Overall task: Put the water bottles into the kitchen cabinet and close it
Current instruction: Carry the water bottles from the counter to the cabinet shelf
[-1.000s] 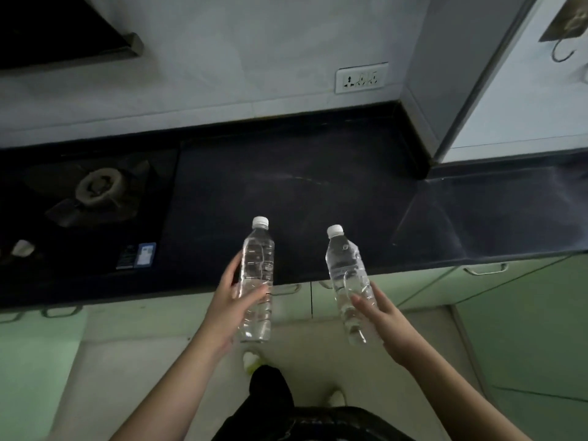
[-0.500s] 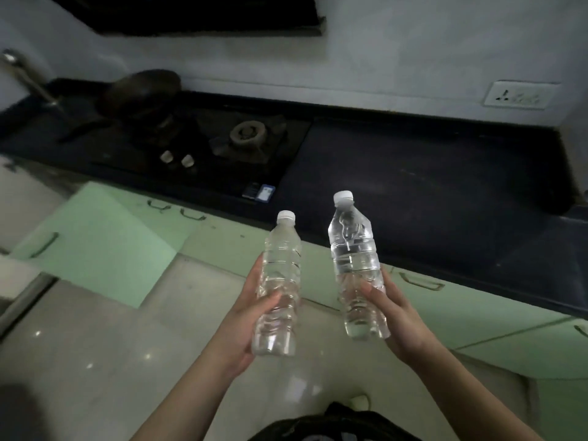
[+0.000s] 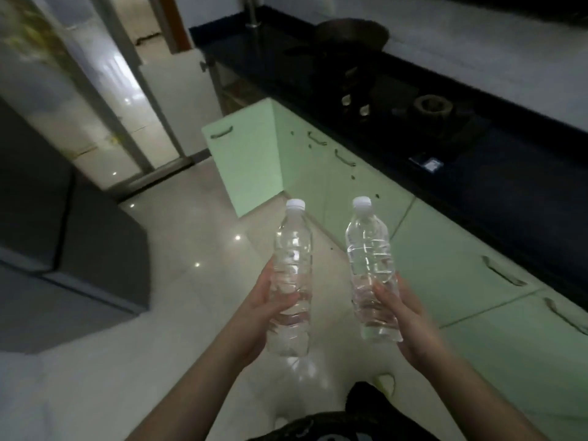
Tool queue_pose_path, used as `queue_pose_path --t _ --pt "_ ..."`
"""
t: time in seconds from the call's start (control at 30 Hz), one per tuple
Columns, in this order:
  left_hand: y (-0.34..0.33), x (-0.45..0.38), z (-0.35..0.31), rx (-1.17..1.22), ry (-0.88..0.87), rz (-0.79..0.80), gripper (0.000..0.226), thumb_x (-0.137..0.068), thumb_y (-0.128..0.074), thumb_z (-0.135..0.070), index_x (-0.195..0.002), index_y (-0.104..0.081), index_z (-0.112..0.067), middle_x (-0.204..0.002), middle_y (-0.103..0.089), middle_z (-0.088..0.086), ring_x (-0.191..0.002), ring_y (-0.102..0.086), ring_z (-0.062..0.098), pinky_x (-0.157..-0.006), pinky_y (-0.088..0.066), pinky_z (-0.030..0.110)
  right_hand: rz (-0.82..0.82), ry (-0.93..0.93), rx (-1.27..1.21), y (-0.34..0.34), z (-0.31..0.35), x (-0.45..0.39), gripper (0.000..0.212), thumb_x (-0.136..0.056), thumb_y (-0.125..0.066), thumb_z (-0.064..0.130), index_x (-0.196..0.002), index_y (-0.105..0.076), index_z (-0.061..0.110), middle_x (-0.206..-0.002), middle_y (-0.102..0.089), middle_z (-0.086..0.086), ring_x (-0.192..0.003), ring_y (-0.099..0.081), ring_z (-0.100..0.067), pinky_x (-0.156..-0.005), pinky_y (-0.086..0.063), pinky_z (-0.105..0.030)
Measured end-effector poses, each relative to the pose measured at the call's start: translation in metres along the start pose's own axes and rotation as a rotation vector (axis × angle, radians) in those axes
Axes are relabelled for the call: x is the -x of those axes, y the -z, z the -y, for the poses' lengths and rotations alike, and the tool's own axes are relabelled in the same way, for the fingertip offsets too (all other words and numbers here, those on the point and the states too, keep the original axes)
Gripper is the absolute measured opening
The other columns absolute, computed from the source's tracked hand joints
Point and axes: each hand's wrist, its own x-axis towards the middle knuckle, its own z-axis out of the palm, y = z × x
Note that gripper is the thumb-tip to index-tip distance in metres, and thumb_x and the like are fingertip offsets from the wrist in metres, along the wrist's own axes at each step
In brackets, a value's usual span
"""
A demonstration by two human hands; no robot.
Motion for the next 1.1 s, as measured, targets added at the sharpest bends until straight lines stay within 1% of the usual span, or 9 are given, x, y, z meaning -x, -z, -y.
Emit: queue_pose_path --t 0.07,0.2,0.37,0.47,0.63,0.73,0.83,0.97,1.1 --pt "0.028 0.024 -0.003 0.022 -0.017 -0.058 0.063 -0.077 -0.071 -0.011 -0.136 -0.050 -0.013 -0.112 -0.066 0.020 -0.095 -0.066 0.026 -0.069 -0.055 0.032 0.051 -0.008 0.034 -0.038 -0.008 -0.002 0.080 -0.056 -0.082 0.062 -0.123 -0.061 0.025 -0.104 -0.072 -0.009 -0.088 -0.069 -0.022 -0.068 -0.053 -0.031" --pt "0.078 0.050 -0.009 0.099 -0.040 -0.162 0.077 -0.067 -0.081 -0.023 -0.137 -0.049 -0.014 -0.109 -0.065 0.019 -0.095 -0.064 0.029 -0.068 -0.055 0.034 0.198 -0.040 0.021 -0.100 -0.014 -0.017 0.074 -0.048 -0.087 0.060 -0.109 -0.069 0.023 -0.098 -0.073 -0.010 -0.084 -0.069 -0.024 -0.066 -0.056 -0.031" --pt "0.120 0.045 -0.013 0.286 -0.067 -0.247 0.066 -0.069 -0.081 -0.023 -0.126 -0.054 -0.006 -0.101 -0.063 0.020 -0.087 -0.063 0.030 -0.067 -0.054 0.038 0.304 -0.106 0.067 -0.151 -0.011 -0.057 0.090 -0.045 -0.091 0.053 -0.122 -0.061 0.016 -0.107 -0.072 -0.015 -0.091 -0.070 -0.028 -0.067 -0.057 -0.034" --pt "0.141 0.026 -0.017 0.382 -0.013 -0.348 0.059 -0.075 -0.076 -0.018 -0.128 -0.053 -0.005 -0.105 -0.067 0.019 -0.091 -0.068 0.031 -0.070 -0.057 0.039 0.336 -0.129 0.107 -0.167 -0.016 -0.095 0.079 -0.063 -0.083 0.037 -0.131 -0.054 0.010 -0.099 -0.074 -0.009 -0.086 -0.071 -0.022 -0.066 -0.056 -0.029" --pt "0.184 -0.014 -0.044 0.289 -0.047 -0.449 0.063 -0.075 -0.077 -0.021 -0.130 -0.050 -0.005 -0.102 -0.063 0.025 -0.088 -0.063 0.035 -0.074 -0.053 0.044 0.479 -0.141 0.173 -0.203 -0.017 -0.169 0.101 -0.053 -0.088 0.054 -0.133 -0.050 0.006 -0.104 -0.073 -0.012 -0.092 -0.070 -0.027 -0.076 -0.054 -0.035" --pt "0.210 -0.036 -0.074 0.227 -0.070 -0.459 0.058 -0.076 -0.078 -0.027 -0.126 -0.055 -0.009 -0.105 -0.063 0.026 -0.092 -0.063 0.037 -0.079 -0.052 0.047 0.547 -0.186 0.183 -0.229 -0.006 -0.213 0.083 -0.064 -0.082 0.039 -0.133 -0.049 0.005 -0.103 -0.072 -0.013 -0.091 -0.070 -0.027 -0.073 -0.055 -0.033" --pt "0.227 -0.054 -0.098 0.257 -0.104 -0.478 0.048 -0.078 -0.074 -0.022 -0.121 -0.059 -0.009 -0.100 -0.066 0.021 -0.089 -0.066 0.032 -0.073 -0.056 0.044 0.608 -0.198 0.201 -0.253 0.008 -0.256 0.062 -0.079 -0.073 0.030 -0.131 -0.049 0.005 -0.101 -0.071 -0.012 -0.088 -0.069 -0.027 -0.073 -0.054 -0.035" --pt "0.256 -0.072 -0.114 0.361 -0.126 -0.551 0.051 -0.078 -0.072 -0.020 -0.123 -0.056 0.000 -0.102 -0.062 0.025 -0.088 -0.065 0.035 -0.072 -0.056 0.044 0.678 -0.291 0.158 -0.290 0.024 -0.297 0.043 -0.082 -0.069 0.024 -0.118 -0.058 0.004 -0.093 -0.068 -0.013 -0.079 -0.066 -0.024 -0.068 -0.055 -0.034" --pt "0.303 -0.093 -0.142 0.334 -0.141 -0.595 0.050 -0.075 -0.074 -0.022 -0.115 -0.059 0.003 -0.101 -0.062 0.026 -0.089 -0.063 0.036 -0.076 -0.054 0.045 0.721 -0.344 0.120 -0.337 0.027 -0.339 0.056 -0.072 -0.082 0.037 -0.114 -0.062 0.005 -0.093 -0.066 -0.014 -0.078 -0.064 -0.025 -0.072 -0.054 -0.035"
